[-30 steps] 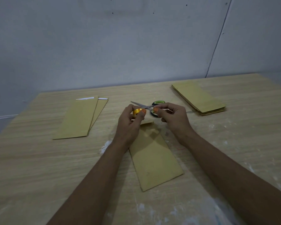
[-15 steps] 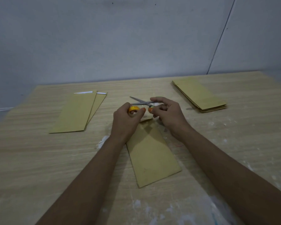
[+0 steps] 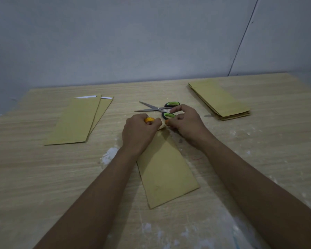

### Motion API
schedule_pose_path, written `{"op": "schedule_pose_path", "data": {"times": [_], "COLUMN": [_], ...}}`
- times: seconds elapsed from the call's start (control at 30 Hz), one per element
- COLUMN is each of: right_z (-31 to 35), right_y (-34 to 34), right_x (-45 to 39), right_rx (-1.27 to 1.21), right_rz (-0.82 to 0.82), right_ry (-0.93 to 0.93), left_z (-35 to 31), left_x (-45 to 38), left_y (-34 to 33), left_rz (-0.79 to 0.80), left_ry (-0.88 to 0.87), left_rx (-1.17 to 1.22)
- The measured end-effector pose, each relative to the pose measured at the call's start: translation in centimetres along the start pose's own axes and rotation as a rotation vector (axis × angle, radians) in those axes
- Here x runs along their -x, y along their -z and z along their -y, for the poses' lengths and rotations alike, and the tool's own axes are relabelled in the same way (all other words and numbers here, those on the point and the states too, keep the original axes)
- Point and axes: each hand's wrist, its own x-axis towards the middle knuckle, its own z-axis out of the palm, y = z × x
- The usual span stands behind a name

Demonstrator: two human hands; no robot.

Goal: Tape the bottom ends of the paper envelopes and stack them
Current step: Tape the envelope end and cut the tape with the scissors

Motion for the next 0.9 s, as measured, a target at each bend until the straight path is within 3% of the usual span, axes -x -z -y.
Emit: {"op": "schedule_pose_path", "data": {"times": [0.9], "right_z": [0.53], "right_y": [0.25], "right_x": [-0.81], "right_rx": [0.131], "right_rz": [0.059], "right_ry": [-0.044], "left_z": [0.11], "left_x": [0.2], "left_y": [-0.23], "left_rz": [0.021], "left_ry": [-0.048], "left_rx": [-0.016]}}
